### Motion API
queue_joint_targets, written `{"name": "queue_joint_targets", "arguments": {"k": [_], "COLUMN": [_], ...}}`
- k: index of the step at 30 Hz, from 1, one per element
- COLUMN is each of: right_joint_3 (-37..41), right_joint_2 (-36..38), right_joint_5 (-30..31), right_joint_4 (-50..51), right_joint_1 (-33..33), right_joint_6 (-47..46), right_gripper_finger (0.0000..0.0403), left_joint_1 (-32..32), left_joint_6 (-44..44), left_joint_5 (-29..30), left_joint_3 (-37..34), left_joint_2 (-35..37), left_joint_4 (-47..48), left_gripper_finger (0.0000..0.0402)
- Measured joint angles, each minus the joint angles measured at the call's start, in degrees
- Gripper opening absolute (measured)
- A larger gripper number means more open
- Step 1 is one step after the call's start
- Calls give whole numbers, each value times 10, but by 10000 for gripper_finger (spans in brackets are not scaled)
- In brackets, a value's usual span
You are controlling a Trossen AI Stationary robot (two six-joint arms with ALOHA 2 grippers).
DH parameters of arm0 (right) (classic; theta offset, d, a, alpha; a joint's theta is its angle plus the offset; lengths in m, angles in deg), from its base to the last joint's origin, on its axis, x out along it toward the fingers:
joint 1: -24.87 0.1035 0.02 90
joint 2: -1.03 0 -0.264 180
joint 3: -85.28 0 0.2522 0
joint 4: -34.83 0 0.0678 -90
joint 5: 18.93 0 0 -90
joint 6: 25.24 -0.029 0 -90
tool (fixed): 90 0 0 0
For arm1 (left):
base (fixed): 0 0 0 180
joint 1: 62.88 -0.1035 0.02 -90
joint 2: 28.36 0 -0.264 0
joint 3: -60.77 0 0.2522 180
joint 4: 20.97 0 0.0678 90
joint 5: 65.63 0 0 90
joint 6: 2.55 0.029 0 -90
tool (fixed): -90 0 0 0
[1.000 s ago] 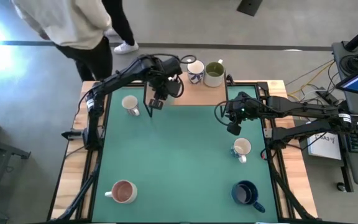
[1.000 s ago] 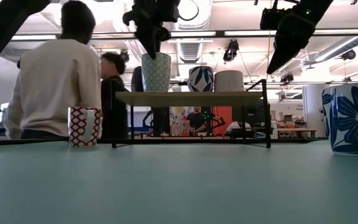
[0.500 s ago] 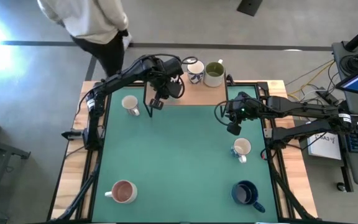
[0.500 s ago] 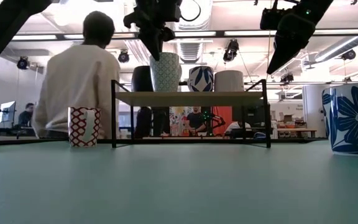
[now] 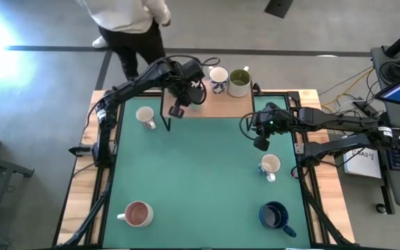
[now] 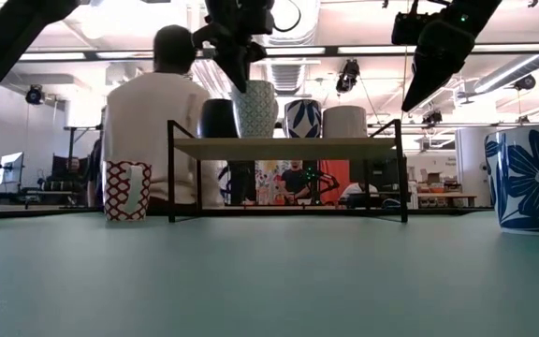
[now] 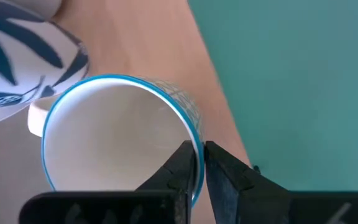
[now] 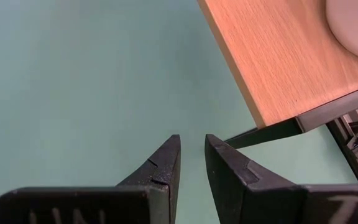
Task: Place coffee mugs
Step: Put the green mug on the shelf
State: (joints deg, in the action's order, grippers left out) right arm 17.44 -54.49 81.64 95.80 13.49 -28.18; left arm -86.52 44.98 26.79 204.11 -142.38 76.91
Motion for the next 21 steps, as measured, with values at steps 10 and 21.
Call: {"name": "queue_joint_targets", "arguments": {"k": [10,21], "right_joint_3": [0,0], "right_joint_2": [0,0], "right_joint_5": [0,0], "right_joint_4": [0,0], "right_joint_1": [0,0], "right_joint_6": [0,0], "right_gripper_finger": [63,63], "left_joint_1": [-11,-25], "left_joint_6": [-1,-7], "left_joint_5": [1,35], "left_joint_3": [0,1], "left_joint_2": [-3,-16], "left_joint_4": [-33,-45], "left_gripper_finger": [16,16]}}
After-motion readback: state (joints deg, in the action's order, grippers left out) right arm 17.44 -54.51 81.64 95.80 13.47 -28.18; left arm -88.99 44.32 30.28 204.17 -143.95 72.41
